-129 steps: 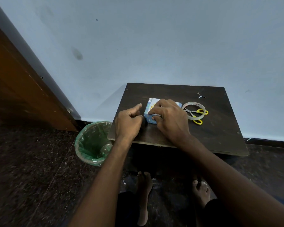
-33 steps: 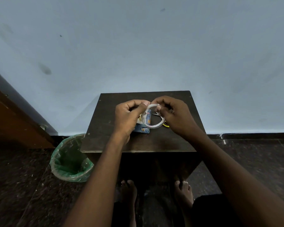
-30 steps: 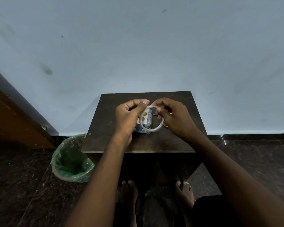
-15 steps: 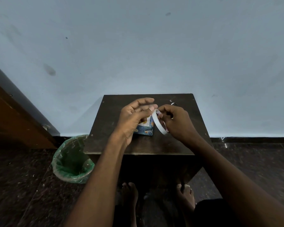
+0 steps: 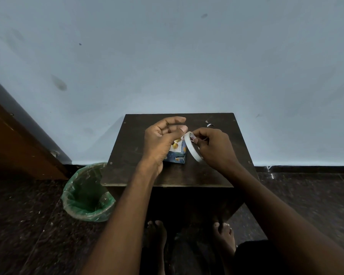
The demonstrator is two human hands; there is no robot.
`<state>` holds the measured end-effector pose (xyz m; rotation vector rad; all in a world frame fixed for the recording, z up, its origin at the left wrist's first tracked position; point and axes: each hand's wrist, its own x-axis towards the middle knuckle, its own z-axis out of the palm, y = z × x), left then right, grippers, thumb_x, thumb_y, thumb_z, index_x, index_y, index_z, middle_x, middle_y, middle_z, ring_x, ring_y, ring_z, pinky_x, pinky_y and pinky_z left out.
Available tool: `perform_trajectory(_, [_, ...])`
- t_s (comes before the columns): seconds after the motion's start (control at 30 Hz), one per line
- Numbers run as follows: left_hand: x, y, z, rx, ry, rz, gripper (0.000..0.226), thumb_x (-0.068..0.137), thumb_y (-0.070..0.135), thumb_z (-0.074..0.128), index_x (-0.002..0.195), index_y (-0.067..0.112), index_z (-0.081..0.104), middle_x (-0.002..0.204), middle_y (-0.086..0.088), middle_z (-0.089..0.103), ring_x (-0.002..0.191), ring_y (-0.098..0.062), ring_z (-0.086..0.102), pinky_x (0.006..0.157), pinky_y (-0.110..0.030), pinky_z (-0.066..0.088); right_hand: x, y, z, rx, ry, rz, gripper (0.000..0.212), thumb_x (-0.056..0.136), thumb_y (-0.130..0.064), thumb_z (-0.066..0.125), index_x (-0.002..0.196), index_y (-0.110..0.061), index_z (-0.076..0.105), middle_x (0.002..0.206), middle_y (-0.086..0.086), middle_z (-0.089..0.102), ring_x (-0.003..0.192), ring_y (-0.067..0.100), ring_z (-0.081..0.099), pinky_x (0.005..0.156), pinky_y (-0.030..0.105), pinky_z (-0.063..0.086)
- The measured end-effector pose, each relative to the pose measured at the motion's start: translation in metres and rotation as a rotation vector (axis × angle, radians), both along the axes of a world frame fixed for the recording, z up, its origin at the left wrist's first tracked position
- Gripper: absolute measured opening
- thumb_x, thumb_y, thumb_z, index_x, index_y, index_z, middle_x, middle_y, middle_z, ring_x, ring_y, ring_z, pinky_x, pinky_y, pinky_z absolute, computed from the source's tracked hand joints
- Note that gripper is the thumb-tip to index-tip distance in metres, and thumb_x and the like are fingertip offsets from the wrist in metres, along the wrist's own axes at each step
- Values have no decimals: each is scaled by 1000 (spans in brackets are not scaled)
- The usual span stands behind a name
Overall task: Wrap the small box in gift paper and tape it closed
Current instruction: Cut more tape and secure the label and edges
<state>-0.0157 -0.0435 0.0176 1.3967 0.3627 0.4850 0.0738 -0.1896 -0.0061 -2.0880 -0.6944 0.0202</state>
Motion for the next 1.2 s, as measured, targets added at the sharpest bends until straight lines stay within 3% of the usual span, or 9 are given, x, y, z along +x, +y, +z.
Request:
perform_trajectory(0.13, [1,0,-1,80,10,-3,22,91,3,80,110,14,80,92,-4,82,82,-6,75,68,-17,54,1,0,-2,-34,30,-11,16,95,-15,70,94,-26,82,84,-12,77,76,6,68,70,26,49])
perform_trajectory(0.3, [1,4,-4,162,28,-45,29,90,2,81,114,19,80,96,-6,82,96,-18,78,90,-35,61,5,-4,2,-113,64,14,25,88,-15,66,96,-31,85,84,-14,78,77,3,68,74,25,53])
perform_trajectory(0.4, [2,3,-5,168,30,-56,29,90,-2,79,114,14,80,95,-8,82,95,-16,77,83,-30,61,13,-10,4,-149,62,-86,22,82,-16,66,89,-29,83,81,-11,76,72,6,64,67,25,44])
perform_trajectory(0.53, [4,3,-8,218,28,-72,28,90,-2,78,111,16,81,93,-6,82,92,-10,76,80,-24,57,19,-12,-3,-409,-53,-153,26,79,-14,68,98,-28,79,101,-3,71,97,25,66,73,30,43])
perform_trajectory(0.67, [6,3,-9,254,25,-62,27,90,0,79,107,21,81,90,-5,82,88,-8,75,79,-24,57,21,-6,-7,-507,-70,-145,28,83,-12,66,103,-25,79,106,6,72,100,36,67,73,32,43])
perform_trajectory(0.8, [6,2,-9,276,28,-50,27,91,0,77,109,20,81,91,-3,82,93,-11,77,79,-23,57,25,-6,-8,-555,-152,-151,27,83,-13,71,109,-22,76,115,4,66,104,33,64,74,33,43])
perform_trajectory(1.0, [6,2,-9,294,29,-19,27,91,0,76,109,19,81,90,-2,82,92,-12,76,76,-24,59,25,-5,-12,-613,-130,-135,19,86,-20,70,104,-16,77,108,9,71,98,35,66,76,37,54])
perform_trajectory(1.2, [5,4,-9,302,49,-8,28,92,1,76,111,20,81,90,-1,82,92,-12,76,74,-27,59,24,-4,-13,-649,-135,-153,17,87,-23,69,102,-17,74,104,11,70,96,37,67,72,34,49])
